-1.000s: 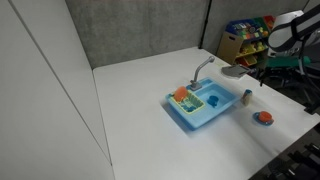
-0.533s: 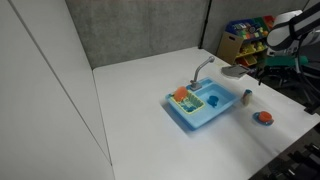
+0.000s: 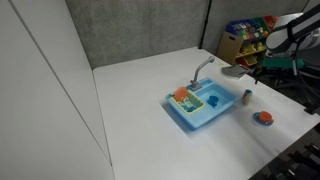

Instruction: Put the white bottle onto the toy sink

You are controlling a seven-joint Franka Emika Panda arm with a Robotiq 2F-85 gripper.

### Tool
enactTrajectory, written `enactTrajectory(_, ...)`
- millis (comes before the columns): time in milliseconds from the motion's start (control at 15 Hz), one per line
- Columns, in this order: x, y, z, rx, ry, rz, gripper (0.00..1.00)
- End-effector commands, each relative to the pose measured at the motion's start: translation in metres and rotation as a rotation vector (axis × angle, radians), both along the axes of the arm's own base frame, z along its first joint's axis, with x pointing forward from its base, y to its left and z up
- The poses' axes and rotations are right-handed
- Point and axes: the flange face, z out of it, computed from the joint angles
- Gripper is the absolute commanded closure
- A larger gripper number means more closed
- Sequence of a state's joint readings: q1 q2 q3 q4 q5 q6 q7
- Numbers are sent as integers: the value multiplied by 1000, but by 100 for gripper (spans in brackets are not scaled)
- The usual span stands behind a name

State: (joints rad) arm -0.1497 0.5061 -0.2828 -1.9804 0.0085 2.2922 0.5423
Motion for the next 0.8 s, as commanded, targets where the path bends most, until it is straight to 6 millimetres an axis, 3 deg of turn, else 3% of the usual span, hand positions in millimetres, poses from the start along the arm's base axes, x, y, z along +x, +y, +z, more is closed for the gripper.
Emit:
enactTrajectory(0, -2, -7, -10, -4, -69, -4, 0)
enactTrajectory(733, -14, -16, -64, -55, -123, -18, 0)
